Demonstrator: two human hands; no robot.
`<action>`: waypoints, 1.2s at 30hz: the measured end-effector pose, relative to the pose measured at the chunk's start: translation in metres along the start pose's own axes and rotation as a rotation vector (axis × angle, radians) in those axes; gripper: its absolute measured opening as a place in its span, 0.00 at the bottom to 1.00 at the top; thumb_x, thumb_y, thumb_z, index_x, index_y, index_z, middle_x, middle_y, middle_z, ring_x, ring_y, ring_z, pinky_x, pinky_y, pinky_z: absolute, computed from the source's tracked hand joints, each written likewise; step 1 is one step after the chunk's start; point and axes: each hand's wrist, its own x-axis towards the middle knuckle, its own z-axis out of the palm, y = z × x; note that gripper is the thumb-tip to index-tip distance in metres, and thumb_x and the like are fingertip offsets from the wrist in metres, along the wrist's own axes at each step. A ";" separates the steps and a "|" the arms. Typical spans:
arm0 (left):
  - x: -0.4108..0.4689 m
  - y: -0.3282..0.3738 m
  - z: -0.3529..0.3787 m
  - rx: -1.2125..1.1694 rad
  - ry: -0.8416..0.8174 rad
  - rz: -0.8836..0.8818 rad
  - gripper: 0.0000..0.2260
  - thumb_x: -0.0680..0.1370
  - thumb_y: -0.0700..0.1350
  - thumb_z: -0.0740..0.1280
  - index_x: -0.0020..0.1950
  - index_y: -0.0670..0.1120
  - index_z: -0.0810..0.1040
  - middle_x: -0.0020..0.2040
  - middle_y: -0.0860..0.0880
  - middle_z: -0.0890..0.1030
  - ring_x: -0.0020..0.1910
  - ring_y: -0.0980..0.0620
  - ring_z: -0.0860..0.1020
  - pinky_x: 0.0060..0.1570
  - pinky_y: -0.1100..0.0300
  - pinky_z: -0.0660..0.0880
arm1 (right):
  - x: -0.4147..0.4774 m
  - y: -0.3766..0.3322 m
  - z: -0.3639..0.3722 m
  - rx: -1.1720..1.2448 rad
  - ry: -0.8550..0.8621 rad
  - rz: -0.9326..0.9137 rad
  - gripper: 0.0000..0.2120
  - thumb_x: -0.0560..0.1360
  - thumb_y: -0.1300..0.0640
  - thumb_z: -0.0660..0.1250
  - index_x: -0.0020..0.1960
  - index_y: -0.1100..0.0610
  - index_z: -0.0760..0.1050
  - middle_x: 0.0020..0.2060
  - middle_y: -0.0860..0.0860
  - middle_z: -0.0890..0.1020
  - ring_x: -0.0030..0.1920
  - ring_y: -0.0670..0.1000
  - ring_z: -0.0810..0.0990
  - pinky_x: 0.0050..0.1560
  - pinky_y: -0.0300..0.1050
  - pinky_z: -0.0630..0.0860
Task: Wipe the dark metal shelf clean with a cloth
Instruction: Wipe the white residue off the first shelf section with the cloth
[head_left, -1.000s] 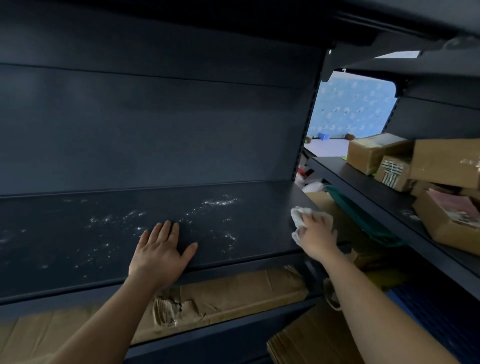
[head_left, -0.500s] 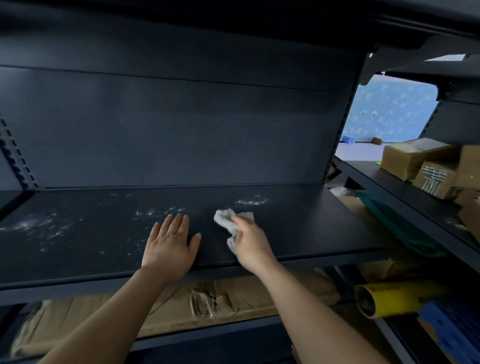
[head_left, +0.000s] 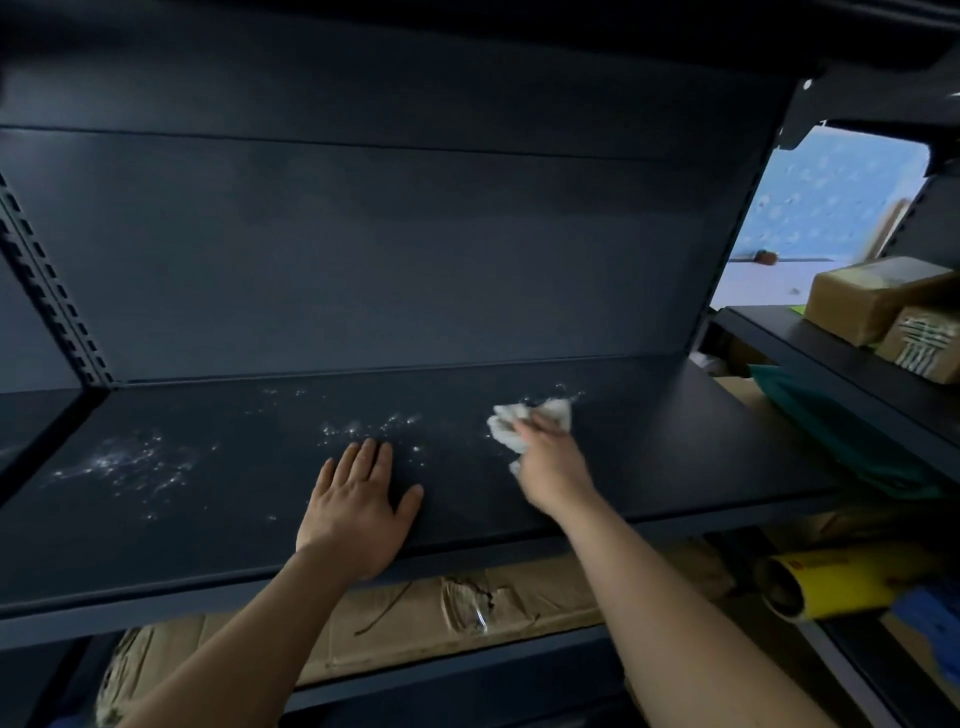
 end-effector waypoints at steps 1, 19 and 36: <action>0.000 -0.001 0.000 -0.004 0.000 0.006 0.34 0.78 0.64 0.46 0.78 0.47 0.46 0.79 0.49 0.47 0.78 0.52 0.43 0.77 0.52 0.42 | 0.001 -0.016 0.005 0.025 -0.010 -0.032 0.31 0.74 0.60 0.66 0.75 0.51 0.60 0.74 0.51 0.64 0.74 0.51 0.62 0.71 0.40 0.60; 0.047 -0.010 -0.001 -0.032 0.007 -0.036 0.32 0.79 0.61 0.49 0.78 0.46 0.48 0.79 0.49 0.49 0.78 0.51 0.44 0.76 0.53 0.41 | 0.069 0.125 -0.017 -0.030 0.004 0.263 0.28 0.72 0.56 0.67 0.71 0.57 0.65 0.71 0.53 0.69 0.71 0.53 0.68 0.70 0.48 0.66; 0.045 -0.008 0.002 0.000 0.027 -0.073 0.31 0.79 0.61 0.49 0.78 0.47 0.48 0.79 0.50 0.49 0.78 0.53 0.45 0.76 0.55 0.42 | 0.091 0.029 0.000 0.215 0.104 -0.019 0.28 0.73 0.63 0.65 0.71 0.52 0.66 0.69 0.52 0.71 0.63 0.57 0.74 0.59 0.39 0.69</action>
